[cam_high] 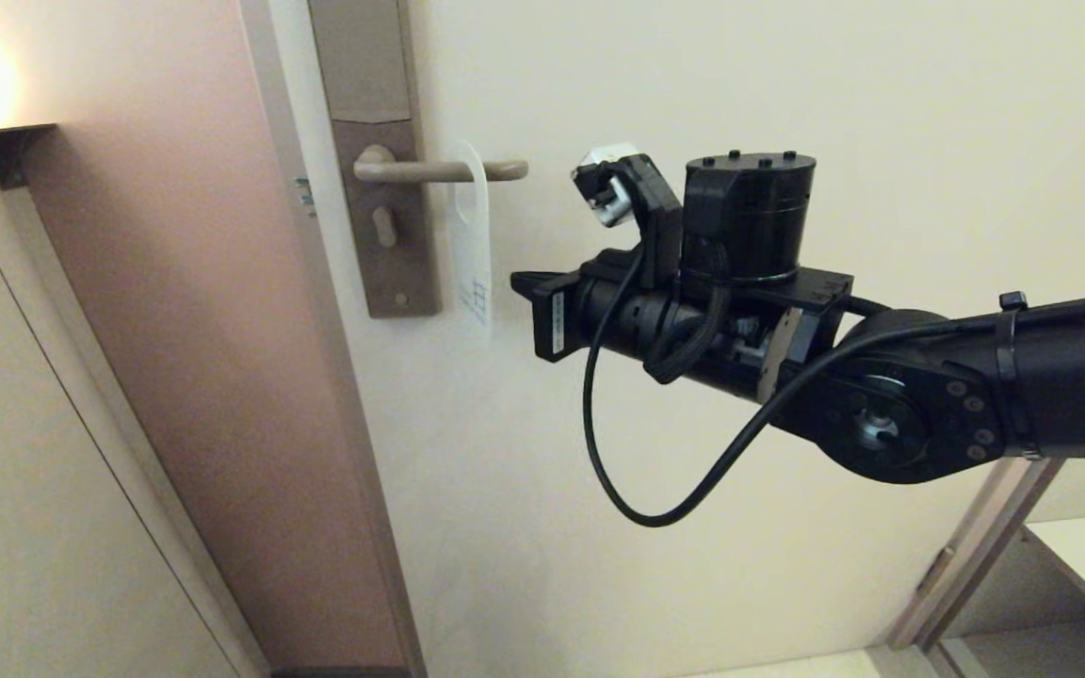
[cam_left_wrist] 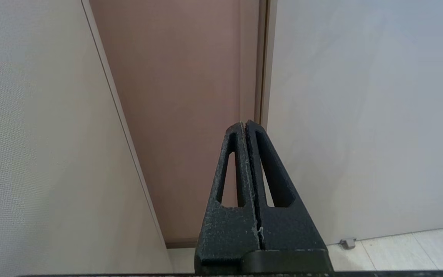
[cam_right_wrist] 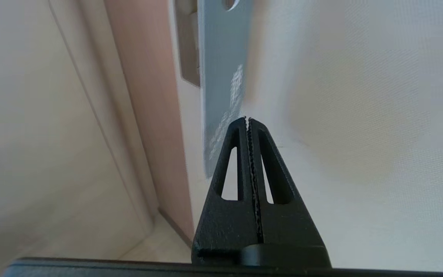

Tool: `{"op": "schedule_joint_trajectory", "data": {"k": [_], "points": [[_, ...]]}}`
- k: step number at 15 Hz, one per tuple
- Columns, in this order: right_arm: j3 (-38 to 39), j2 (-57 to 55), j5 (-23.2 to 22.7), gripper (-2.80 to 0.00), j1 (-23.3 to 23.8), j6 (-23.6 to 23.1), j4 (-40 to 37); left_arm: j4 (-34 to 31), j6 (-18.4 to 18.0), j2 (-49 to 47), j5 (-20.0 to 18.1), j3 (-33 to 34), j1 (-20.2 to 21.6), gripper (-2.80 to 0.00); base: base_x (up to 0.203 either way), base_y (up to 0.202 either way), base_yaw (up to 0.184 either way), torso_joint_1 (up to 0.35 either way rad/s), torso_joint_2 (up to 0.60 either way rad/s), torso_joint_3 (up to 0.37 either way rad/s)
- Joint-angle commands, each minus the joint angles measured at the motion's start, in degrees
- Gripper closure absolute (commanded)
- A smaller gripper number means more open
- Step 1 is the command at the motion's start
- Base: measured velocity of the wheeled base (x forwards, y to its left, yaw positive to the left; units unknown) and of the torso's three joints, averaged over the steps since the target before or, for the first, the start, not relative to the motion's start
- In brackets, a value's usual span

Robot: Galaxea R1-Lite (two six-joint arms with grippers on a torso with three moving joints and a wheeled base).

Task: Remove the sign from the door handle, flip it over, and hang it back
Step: Hang the sign back with the other side facing out

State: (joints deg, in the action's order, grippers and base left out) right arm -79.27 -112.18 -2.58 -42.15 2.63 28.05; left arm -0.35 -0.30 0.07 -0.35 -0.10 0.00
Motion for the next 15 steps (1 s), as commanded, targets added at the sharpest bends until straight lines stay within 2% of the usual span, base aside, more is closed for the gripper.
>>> {"op": "schedule_joint_trajectory", "data": {"k": [1,7,15], "points": [[-0.2,0.2,-0.1,0.00,0.8,0.0,0.2,0.0,-0.1,-0.1,0.0,0.0,0.1,0.00,0.000,0.000,0.000,0.000,0.00,0.000],[-6.5,-3.3,0.2,0.00,1.3,-0.1,0.4,0.0,0.0,-0.1,0.0,0.0,0.0,0.00,0.000,0.000,0.000,0.000,0.00,0.000],[-9.2,-8.5,0.1,0.00,-0.4,-0.1,5.4,0.0,-0.1,-0.1,0.0,0.0,0.0,0.00,0.000,0.000,0.000,0.000,0.00,0.000]]}}
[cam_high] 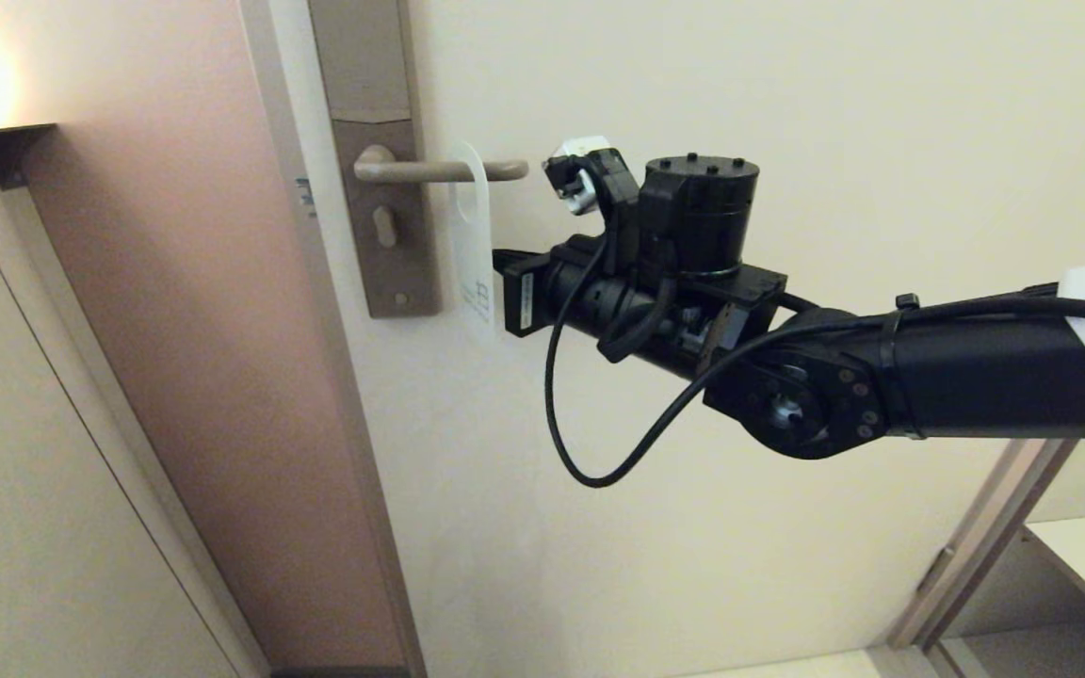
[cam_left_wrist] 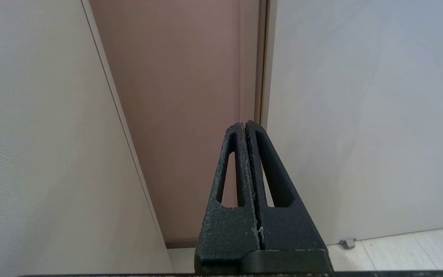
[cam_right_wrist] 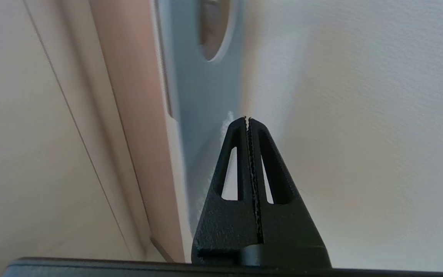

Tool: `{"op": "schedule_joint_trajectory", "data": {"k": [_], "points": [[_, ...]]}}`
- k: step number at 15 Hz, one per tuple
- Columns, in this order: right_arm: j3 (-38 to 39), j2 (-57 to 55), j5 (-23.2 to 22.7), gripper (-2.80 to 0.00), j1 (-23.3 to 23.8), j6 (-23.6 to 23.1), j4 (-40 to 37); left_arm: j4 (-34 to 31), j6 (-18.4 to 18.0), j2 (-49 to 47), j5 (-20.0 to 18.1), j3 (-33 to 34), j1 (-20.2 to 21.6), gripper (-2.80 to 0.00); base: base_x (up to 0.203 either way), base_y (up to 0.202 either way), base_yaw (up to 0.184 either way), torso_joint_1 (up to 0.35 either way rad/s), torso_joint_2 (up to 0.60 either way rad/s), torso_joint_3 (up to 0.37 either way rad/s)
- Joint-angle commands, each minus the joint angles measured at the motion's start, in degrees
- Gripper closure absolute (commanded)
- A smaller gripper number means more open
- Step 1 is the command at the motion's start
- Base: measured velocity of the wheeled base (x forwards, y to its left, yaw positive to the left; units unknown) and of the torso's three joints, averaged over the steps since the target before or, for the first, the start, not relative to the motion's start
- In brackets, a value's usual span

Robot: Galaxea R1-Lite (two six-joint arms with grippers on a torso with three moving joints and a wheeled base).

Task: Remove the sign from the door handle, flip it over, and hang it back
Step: Hang the sign back with the other side facing out

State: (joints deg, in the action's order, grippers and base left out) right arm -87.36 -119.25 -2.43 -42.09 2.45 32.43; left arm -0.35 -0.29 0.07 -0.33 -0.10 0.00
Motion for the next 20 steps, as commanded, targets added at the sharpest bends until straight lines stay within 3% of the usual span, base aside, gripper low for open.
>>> {"op": "schedule_joint_trajectory", "data": {"k": [1,11,20], "points": [[-2.4,-2.2,0.0,0.00,-0.9,0.2,2.4,0.0,0.0,-0.1,0.0,0.0,0.0,0.00,0.000,0.000,0.000,0.000,0.00,0.000],[-6.1,-3.7,-0.5,0.00,-4.9,0.4,5.6,0.0,0.0,-0.1,0.0,0.0,0.1,0.00,0.000,0.000,0.000,0.000,0.00,0.000],[-6.9,-6.4,0.8,0.00,-5.2,-0.2,12.9,0.0,0.0,-0.1,0.0,0.0,0.0,0.00,0.000,0.000,0.000,0.000,0.00,0.000]]}}
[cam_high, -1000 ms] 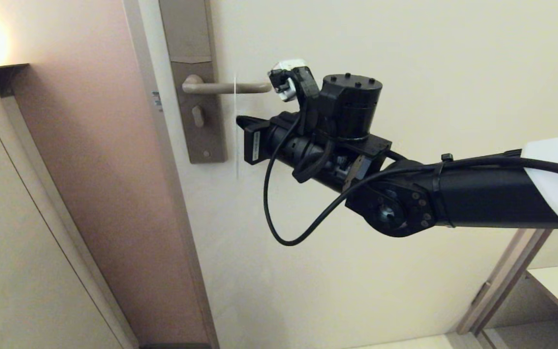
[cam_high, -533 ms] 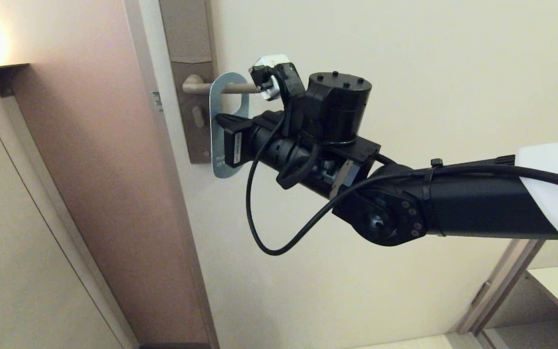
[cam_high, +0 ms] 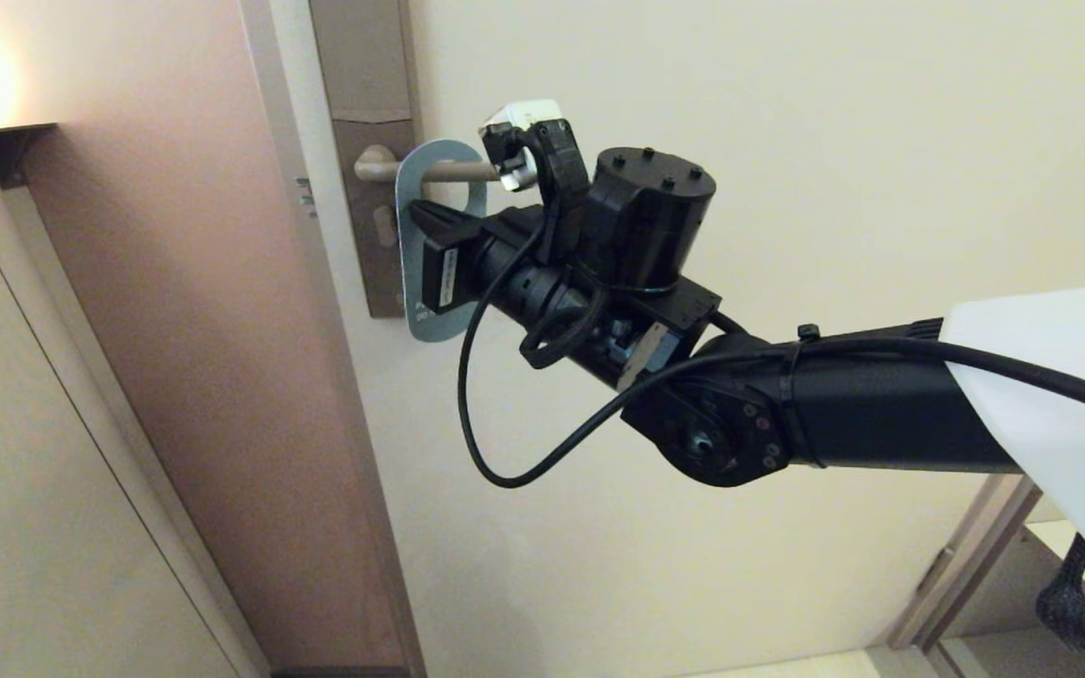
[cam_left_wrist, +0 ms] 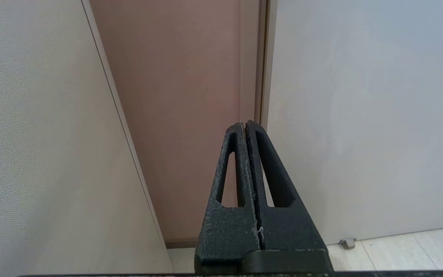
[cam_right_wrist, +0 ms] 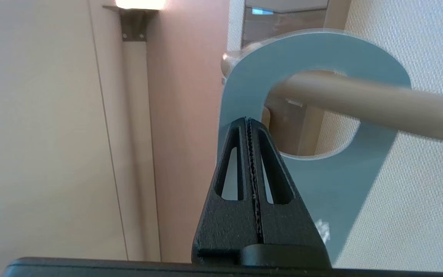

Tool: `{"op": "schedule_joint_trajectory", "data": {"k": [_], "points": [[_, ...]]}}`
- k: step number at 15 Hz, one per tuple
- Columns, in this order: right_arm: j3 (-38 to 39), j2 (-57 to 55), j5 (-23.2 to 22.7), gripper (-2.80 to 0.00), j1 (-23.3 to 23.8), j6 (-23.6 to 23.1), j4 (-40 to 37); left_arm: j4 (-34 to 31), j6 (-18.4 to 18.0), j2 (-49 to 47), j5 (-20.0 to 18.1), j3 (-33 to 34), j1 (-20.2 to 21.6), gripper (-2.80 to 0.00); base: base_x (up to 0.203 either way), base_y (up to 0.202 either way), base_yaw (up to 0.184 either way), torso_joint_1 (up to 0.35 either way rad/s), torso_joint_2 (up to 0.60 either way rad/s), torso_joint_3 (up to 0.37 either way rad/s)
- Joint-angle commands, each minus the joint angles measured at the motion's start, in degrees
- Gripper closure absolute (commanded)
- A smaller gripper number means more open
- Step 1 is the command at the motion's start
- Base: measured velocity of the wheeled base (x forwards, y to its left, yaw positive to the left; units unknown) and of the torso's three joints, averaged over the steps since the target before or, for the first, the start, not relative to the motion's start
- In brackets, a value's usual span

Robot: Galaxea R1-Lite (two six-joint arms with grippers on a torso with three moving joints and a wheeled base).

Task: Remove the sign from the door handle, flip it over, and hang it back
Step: Hang the sign back with the other side facing out

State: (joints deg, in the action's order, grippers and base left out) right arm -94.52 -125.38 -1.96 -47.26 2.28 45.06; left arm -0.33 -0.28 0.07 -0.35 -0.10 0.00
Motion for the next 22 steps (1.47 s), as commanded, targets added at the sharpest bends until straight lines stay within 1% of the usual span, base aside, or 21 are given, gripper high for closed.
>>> {"op": "schedule_joint_trajectory", "data": {"k": [1,3,6,10,14,20,22], "points": [[0.5,-0.3,0.9,0.00,0.0,0.0,0.3,0.0,0.0,-0.1,0.0,0.0,0.0,0.00,0.000,0.000,0.000,0.000,0.00,0.000],[1.5,-0.3,2.1,0.00,0.0,0.0,0.5,0.0,0.0,-0.1,0.0,0.0,0.0,0.00,0.000,0.000,0.000,0.000,0.00,0.000],[2.7,-0.5,5.0,0.00,0.1,0.1,1.4,0.0,0.0,-0.1,0.0,0.0,0.0,0.00,0.000,0.000,0.000,0.000,0.00,0.000],[2.5,-2.2,8.7,0.00,0.2,0.1,2.4,0.0,0.0,-0.1,0.0,0.0,0.0,0.00,0.000,0.000,0.000,0.000,0.00,0.000],[2.6,-2.5,9.1,0.00,0.0,0.1,2.4,0.0,0.0,-0.1,0.0,0.0,0.0,0.00,0.000,0.000,0.000,0.000,0.00,0.000],[2.3,-2.5,9.1,0.00,-2.5,0.4,2.5,0.0,-0.1,-0.1,0.0,0.0,0.0,0.00,0.000,0.000,0.000,0.000,0.00,0.000],[2.2,-2.6,9.1,0.00,-3.0,0.3,3.9,0.0,0.0,-0.1,0.0,0.0,0.0,0.00,0.000,0.000,0.000,0.000,0.00,0.000]]}}
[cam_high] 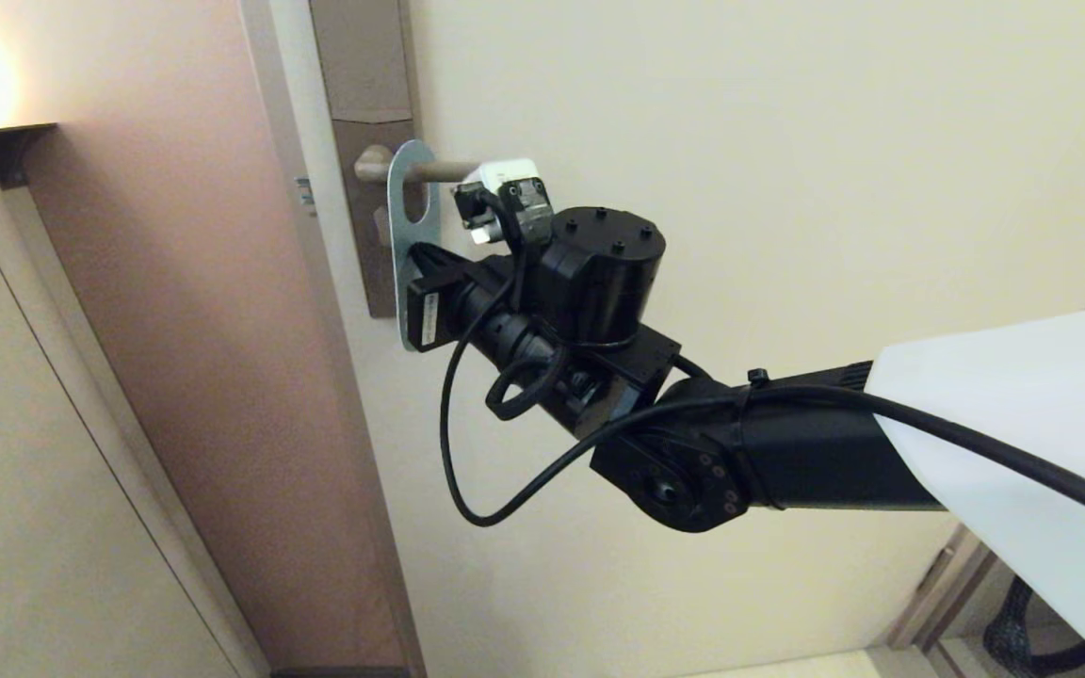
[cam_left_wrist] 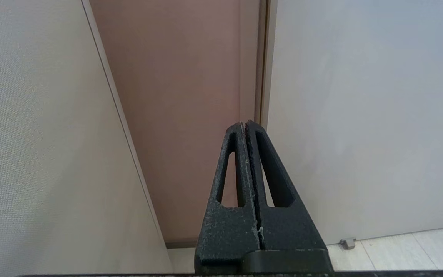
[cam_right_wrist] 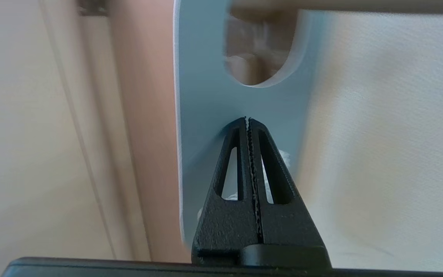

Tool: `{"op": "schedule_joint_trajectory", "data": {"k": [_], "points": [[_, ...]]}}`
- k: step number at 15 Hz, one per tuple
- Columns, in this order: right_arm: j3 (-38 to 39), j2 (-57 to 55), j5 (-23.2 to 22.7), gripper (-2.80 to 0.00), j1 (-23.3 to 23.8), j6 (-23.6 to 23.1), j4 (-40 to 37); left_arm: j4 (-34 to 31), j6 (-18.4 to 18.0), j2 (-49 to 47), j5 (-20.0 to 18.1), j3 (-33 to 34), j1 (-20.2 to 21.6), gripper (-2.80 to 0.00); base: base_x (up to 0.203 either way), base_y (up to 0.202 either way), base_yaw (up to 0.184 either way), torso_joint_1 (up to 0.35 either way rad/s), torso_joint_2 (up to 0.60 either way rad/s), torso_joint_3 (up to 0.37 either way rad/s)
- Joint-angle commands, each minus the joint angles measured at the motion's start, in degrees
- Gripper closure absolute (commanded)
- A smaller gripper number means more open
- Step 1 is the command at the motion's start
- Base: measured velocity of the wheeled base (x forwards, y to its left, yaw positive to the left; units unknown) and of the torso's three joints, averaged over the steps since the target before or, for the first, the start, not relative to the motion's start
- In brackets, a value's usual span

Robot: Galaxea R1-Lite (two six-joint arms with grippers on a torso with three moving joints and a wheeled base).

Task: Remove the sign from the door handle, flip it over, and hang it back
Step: Hang the sign back with the other side facing out

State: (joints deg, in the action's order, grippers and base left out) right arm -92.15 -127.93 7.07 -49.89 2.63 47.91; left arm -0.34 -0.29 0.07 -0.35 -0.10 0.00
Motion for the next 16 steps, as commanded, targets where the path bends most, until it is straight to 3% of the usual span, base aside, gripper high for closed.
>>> {"op": "schedule_joint_trajectory", "data": {"k": [1,16], "points": [[-0.2,-0.4,0.0,0.00,-0.5,-0.2,1.9,0.0,0.0,-0.1,0.0,0.0,0.0,0.00,0.000,0.000,0.000,0.000,0.00,0.000],[-3.1,-6.8,0.5,0.00,-1.3,-1.2,8.3,0.0,-0.1,-0.1,0.0,0.0,0.0,0.00,0.000,0.000,0.000,0.000,0.00,0.000]]}}
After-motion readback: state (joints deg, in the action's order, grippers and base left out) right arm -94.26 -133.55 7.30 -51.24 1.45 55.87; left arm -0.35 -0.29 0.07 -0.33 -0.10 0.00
